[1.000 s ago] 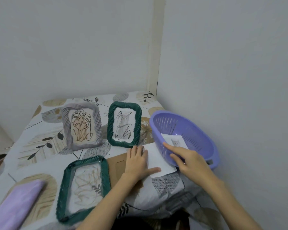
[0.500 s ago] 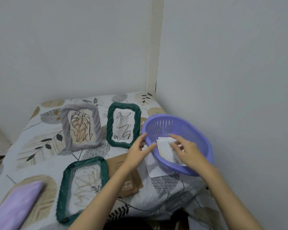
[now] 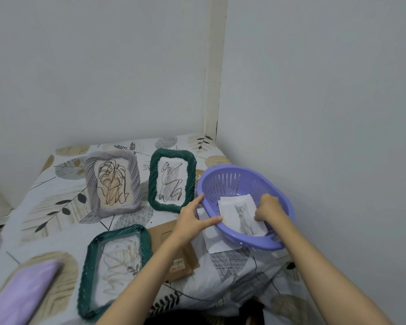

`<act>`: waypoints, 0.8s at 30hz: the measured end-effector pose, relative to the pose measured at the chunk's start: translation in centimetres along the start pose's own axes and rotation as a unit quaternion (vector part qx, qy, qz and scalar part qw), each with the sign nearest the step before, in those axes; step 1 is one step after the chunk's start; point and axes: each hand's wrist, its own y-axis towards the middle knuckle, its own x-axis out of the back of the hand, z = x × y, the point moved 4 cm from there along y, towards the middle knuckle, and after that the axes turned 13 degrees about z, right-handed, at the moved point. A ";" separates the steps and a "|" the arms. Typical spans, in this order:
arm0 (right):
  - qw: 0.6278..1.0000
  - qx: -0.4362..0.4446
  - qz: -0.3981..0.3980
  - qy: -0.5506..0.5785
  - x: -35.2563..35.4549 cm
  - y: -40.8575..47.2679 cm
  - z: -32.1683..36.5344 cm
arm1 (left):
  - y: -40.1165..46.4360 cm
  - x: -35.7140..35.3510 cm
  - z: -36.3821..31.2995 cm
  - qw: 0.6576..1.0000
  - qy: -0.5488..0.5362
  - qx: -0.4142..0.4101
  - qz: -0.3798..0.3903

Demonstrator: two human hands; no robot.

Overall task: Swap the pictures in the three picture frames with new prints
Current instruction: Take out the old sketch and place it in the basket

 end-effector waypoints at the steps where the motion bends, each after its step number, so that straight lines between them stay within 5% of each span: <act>1: 0.999 0.012 -0.012 0.031 0.2 0.0 0.0 | 0.0 0.0 0.0 1.000 0.010 0.002 0.001; 5: 0.971 0.124 -0.108 0.176 1.2 -3.4 1.6 | -1.1 0.3 -1.6 0.993 0.087 -0.049 -0.066; 8: 0.936 0.243 -0.151 0.206 0.4 -7.2 3.7 | -2.3 -0.1 -4.1 0.989 -0.107 -0.099 -0.040; 11: 0.911 0.318 -0.140 0.222 -1.5 -9.0 5.2 | -3.0 -0.6 -5.2 0.948 -0.310 -0.057 0.042; 15: 0.911 0.345 -0.081 0.211 -3.8 -9.9 6.0 | -4.4 0.0 -5.5 0.920 -0.382 -0.074 0.046; 24: 0.882 0.387 0.002 0.269 -4.3 -12.5 9.6 | -9.5 5.9 -2.9 0.955 -0.242 -0.097 -0.142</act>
